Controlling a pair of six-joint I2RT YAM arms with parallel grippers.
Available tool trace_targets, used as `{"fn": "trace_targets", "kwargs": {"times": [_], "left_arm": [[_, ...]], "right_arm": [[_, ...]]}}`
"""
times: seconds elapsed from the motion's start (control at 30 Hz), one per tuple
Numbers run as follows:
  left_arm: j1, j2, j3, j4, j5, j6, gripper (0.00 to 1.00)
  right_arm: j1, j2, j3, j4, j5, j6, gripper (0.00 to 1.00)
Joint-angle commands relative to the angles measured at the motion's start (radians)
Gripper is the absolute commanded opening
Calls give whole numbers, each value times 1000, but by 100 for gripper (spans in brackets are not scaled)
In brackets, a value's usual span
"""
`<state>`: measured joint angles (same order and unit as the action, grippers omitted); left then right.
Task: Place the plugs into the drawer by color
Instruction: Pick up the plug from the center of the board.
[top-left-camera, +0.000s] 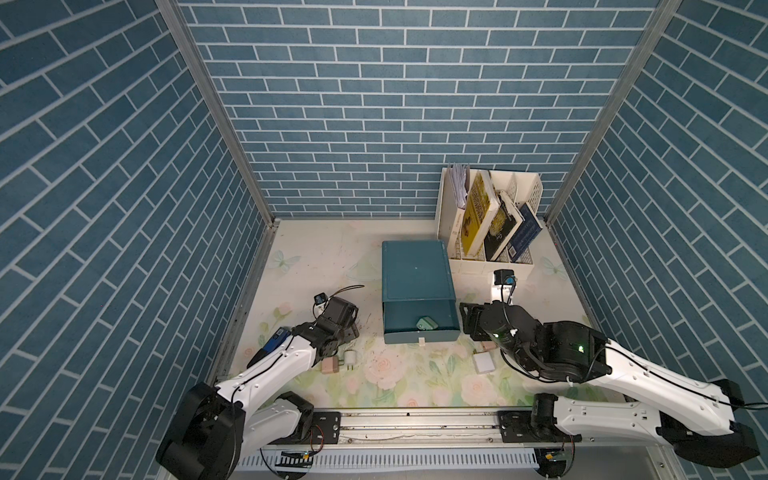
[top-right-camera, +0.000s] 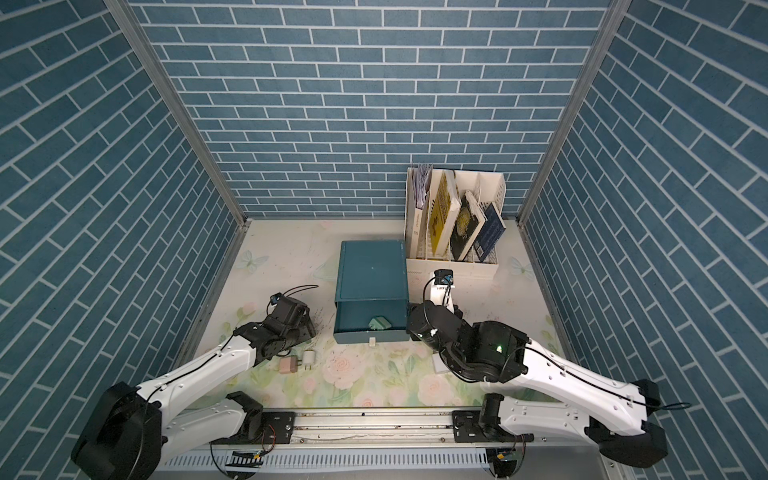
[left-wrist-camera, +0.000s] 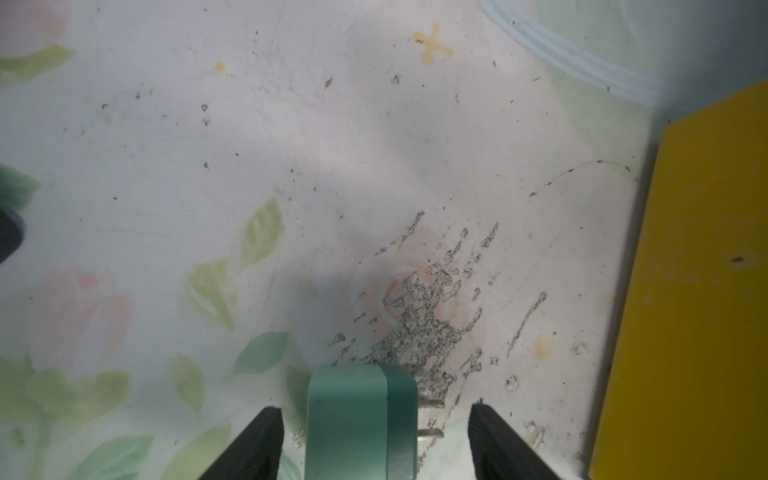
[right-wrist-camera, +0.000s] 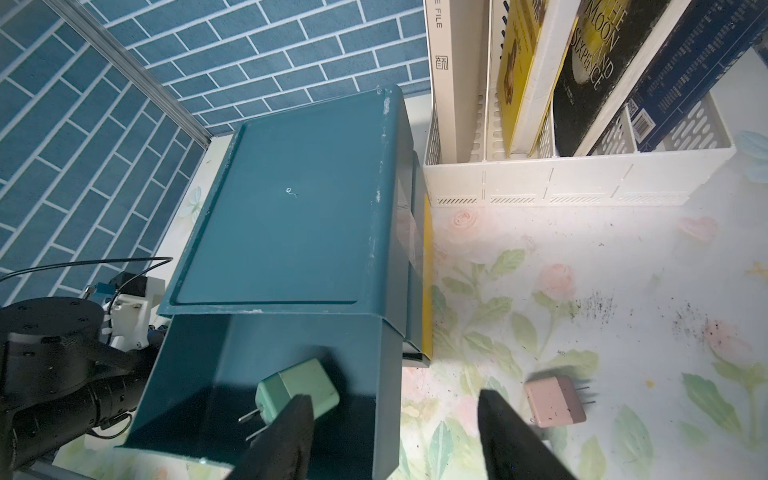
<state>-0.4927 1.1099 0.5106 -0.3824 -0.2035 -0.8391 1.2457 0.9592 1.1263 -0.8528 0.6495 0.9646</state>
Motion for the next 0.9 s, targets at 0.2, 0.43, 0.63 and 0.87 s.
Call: {"fn": "trace_targets", "kwargs": {"times": [0.2, 0.43, 0.63, 0.87], "left_arm": [[21, 68, -30, 62, 48, 42, 63], [21, 83, -28, 82, 77, 75, 52], [22, 101, -36, 90, 85, 88, 55], [21, 155, -30, 92, 89, 110, 62]], "right_arm": [[2, -14, -21, 43, -11, -6, 62], [2, -38, -37, 64, -25, -12, 60], [2, -50, -35, 76, -27, -19, 60], [3, -66, -54, 92, -33, -19, 59]]}}
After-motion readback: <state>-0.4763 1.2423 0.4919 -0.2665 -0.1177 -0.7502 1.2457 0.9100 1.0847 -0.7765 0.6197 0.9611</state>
